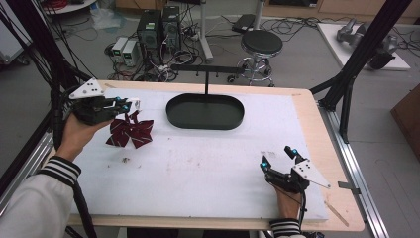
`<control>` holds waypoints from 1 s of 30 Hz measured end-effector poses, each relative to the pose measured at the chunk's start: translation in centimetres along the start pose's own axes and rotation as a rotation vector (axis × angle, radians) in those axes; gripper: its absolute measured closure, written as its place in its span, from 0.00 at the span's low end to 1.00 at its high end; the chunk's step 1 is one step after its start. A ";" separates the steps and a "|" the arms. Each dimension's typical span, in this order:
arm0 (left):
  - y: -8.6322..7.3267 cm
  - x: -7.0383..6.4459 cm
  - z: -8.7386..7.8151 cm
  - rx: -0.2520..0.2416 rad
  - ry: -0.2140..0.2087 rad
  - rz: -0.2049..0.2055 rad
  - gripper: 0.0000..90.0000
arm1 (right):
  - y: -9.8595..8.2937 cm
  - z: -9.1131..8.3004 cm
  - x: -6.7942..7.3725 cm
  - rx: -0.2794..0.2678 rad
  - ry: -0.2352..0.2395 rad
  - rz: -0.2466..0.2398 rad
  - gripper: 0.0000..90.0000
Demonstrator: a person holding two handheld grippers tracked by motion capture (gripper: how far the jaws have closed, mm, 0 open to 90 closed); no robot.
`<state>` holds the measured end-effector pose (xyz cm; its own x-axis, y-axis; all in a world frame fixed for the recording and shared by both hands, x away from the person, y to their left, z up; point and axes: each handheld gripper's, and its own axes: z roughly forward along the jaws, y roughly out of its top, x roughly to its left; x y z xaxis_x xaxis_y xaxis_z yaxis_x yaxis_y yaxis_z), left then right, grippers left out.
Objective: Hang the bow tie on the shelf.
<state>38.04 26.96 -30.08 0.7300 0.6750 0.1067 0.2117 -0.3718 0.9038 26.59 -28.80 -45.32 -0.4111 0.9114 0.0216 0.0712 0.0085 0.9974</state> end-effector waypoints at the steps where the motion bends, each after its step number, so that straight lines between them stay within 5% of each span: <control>1: 0.4 -0.2 0.4 -0.019 -0.007 -0.003 0.89 | 0.0 0.0 0.0 -0.001 0.000 0.000 0.11; 15: 4.7 -0.6 3.8 -0.117 -0.050 0.007 0.89 | 0.0 0.0 0.0 -0.002 0.001 -0.001 0.11; 30: 6.3 -0.1 8.2 -0.145 -0.083 0.001 0.89 | 0.0 0.0 0.0 -0.002 0.003 0.001 0.11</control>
<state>44.64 19.27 -27.79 0.7826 0.6176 0.0786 0.1191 -0.2724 0.9548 26.59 -28.82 -45.32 -0.4138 0.9101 0.0226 0.0702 0.0072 0.9975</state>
